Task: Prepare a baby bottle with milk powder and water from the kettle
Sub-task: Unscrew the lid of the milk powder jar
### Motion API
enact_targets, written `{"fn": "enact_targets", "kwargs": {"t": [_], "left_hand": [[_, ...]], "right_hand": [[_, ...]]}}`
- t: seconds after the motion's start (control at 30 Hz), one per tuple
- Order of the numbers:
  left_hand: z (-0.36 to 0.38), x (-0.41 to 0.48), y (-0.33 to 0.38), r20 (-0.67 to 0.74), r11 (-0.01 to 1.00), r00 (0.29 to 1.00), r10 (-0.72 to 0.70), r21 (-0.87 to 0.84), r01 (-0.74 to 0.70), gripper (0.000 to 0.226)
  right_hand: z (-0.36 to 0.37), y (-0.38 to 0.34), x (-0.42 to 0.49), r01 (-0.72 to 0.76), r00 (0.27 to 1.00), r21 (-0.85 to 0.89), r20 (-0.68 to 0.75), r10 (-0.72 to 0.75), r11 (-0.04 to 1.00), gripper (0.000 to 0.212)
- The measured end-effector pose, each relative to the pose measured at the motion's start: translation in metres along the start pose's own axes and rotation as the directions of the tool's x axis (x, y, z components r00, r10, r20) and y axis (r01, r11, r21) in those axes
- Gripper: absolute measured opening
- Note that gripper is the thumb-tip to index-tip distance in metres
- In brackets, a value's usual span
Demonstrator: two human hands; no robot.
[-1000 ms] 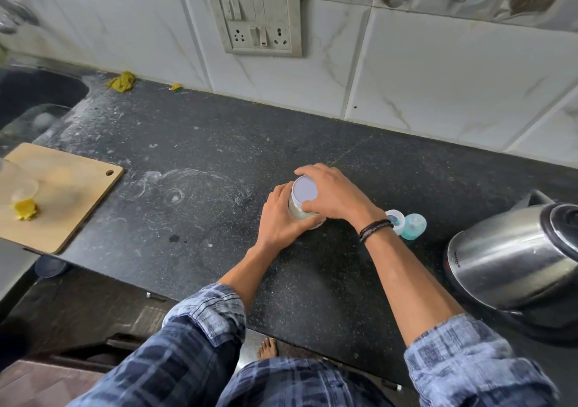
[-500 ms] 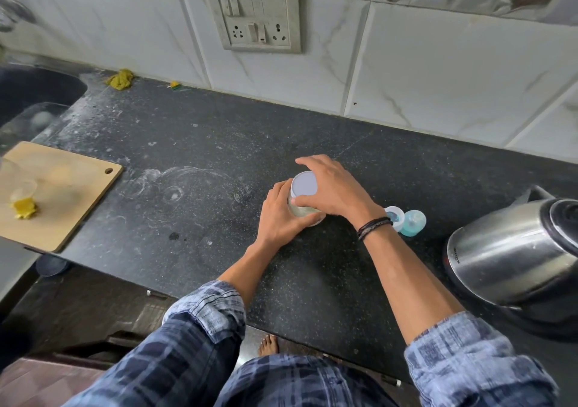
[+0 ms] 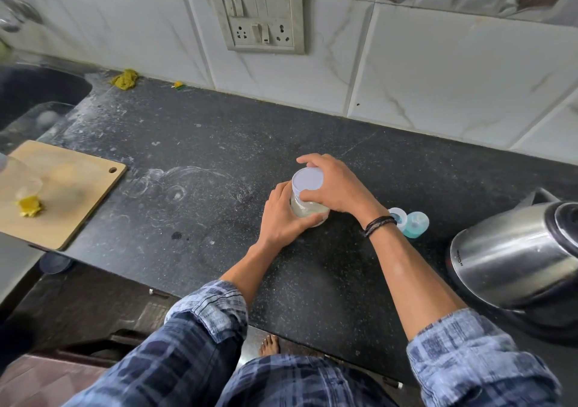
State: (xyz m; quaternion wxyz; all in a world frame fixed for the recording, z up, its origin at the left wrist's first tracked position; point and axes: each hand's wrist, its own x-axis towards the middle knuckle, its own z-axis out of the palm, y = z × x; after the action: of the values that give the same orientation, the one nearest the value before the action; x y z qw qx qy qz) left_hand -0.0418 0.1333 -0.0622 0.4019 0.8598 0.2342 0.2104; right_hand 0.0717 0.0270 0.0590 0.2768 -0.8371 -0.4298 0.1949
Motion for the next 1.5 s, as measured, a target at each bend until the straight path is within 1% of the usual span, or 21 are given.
{"fn": "enact_targets", "kwargs": {"t": [0.13,0.2,0.27,0.47,0.53,0.6,0.73,0.8,0.87,1.0,1.23,1.3,1.37,1.5], "left_hand": [[-0.001,0.000,0.001,0.002,1.000,1.000,0.001,-0.004,-0.001,0.083],[-0.001,-0.001,0.003,-0.001,1.000,1.000,0.004,-0.012,-0.004,0.085],[-0.002,-0.002,0.004,-0.006,1.000,1.000,0.008,-0.012,-0.008,0.086],[-0.004,-0.002,0.006,0.008,1.000,1.000,0.005,-0.014,-0.005,0.087],[-0.004,-0.002,0.006,0.010,1.000,1.000,0.003,-0.014,-0.003,0.088],[-0.004,-0.002,0.006,0.008,1.000,1.000,0.001,-0.013,-0.001,0.089],[-0.005,-0.002,0.007,0.008,1.000,1.000,-0.004,-0.005,0.004,0.090],[-0.005,-0.002,0.007,0.015,1.000,1.000,-0.008,0.001,0.008,0.091],[-0.005,-0.001,0.007,0.026,1.000,0.999,-0.019,0.007,0.019,0.093],[-0.005,-0.001,0.008,0.039,0.999,0.998,-0.041,0.022,0.040,0.093],[-0.005,0.000,0.009,0.047,0.998,0.997,-0.060,0.038,0.058,0.092],[-0.005,0.001,0.009,0.045,0.997,0.997,-0.061,0.041,0.059,0.091],[-0.004,0.000,0.010,0.041,0.998,0.998,-0.056,0.040,0.055,0.090],[-0.003,-0.001,0.010,0.029,0.999,0.999,-0.044,0.024,0.044,0.087]], "right_hand": [[-0.009,-0.003,-0.002,0.008,0.992,0.173,-0.124,0.013,0.985,0.066],[-0.014,-0.003,-0.006,0.001,0.982,0.278,-0.182,0.052,0.960,0.065],[-0.018,-0.001,-0.011,-0.012,0.974,0.359,-0.208,0.093,0.933,0.065],[-0.013,0.015,-0.054,-0.026,0.955,0.466,-0.250,0.160,0.884,0.063],[-0.003,0.020,-0.075,-0.018,0.940,0.538,-0.279,0.198,0.843,0.066],[0.011,0.026,-0.097,-0.005,0.924,0.575,-0.309,0.223,0.818,0.072],[0.046,0.041,-0.131,-0.001,0.906,0.588,-0.342,0.249,0.809,0.078],[0.062,0.049,-0.140,-0.028,0.898,0.589,-0.340,0.279,0.808,0.076],[0.077,0.057,-0.142,-0.047,0.889,0.558,-0.354,0.289,0.829,0.070],[0.097,0.069,-0.141,-0.030,0.881,0.499,-0.397,0.259,0.866,0.067],[0.116,0.078,-0.146,-0.065,0.891,0.414,-0.385,0.240,0.908,0.070],[0.118,0.080,-0.148,-0.073,0.892,0.365,-0.392,0.225,0.928,0.074],[0.121,0.084,-0.149,-0.079,0.895,0.281,-0.402,0.192,0.956,0.077],[0.121,0.087,-0.152,-0.123,0.919,0.189,-0.349,0.184,0.974,0.075]]}}
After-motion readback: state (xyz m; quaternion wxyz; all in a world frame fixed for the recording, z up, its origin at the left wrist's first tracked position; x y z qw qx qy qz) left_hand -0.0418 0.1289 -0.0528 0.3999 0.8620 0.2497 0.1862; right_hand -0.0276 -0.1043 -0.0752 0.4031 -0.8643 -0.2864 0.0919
